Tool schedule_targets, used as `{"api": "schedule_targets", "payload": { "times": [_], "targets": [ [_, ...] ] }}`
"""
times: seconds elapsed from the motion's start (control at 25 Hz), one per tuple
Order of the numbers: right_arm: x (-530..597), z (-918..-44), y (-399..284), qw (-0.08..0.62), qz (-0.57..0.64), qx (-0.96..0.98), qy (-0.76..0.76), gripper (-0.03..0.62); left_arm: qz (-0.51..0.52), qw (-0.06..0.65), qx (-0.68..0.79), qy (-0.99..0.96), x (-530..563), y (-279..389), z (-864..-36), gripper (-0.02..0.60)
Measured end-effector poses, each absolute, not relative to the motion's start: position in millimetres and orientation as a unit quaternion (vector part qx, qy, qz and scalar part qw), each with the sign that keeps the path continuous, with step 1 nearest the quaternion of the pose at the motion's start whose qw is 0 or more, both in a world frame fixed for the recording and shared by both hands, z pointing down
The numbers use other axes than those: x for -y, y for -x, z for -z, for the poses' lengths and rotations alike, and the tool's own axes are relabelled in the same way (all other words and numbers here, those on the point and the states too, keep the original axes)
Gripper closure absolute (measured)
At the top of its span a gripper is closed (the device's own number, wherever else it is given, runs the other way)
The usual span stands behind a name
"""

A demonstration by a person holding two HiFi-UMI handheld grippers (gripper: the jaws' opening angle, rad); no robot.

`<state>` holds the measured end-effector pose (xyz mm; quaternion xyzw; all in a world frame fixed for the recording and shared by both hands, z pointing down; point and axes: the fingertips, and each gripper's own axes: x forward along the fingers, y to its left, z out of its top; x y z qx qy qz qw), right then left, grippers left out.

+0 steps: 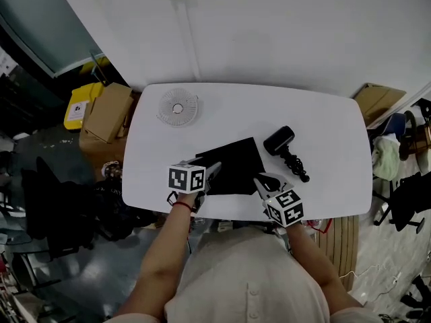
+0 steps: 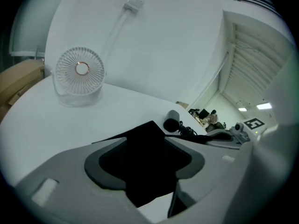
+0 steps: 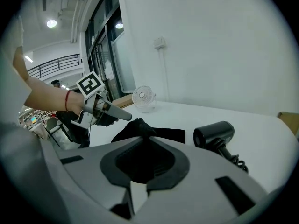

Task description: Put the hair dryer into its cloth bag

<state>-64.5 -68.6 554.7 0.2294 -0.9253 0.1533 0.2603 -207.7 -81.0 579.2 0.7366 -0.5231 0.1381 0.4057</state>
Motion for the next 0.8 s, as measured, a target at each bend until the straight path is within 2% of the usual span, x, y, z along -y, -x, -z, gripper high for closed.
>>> {"api": "schedule_targets", "payload": {
  "times": [0.28, 0.32, 0.36, 0.4, 0.44, 0.8],
  "targets": [
    [70.0, -553.3, 62.0, 0.249, -0.171, 0.922, -0.242, 0.56, -0.242, 0.397, 0.47, -0.75, 70.2, 174.3, -609.7, 0.349],
    [71.2, -553.5, 60.6, 0.247, -0.176, 0.921, -0.245, 0.56, -0.247, 0.395, 0.467, -0.751, 68.1, 173.6, -610.9, 0.391],
    [72.9, -554.4, 58.7, 0.244, -0.184, 0.919, -0.25, 0.56, -0.246, 0.393, 0.467, -0.753, 67.0, 173.9, -609.7, 0.471],
    [75.2, -555.9, 56.6, 0.241, -0.194, 0.916, -0.255, 0.56, -0.238, 0.388, 0.469, -0.757, 66.6, 174.7, -606.2, 0.517],
    [77.9, -557.6, 54.3, 0.237, -0.205, 0.913, -0.261, 0.56, -0.229, 0.382, 0.47, -0.762, 66.0, 175.5, -600.9, 0.534],
    [87.9, -582.4, 40.9, 0.223, -0.307, 0.882, -0.278, 0.544, -0.189, 0.234, 0.431, -0.851, 30.0, 163.4, -530.1, 0.554]
  ]
}}
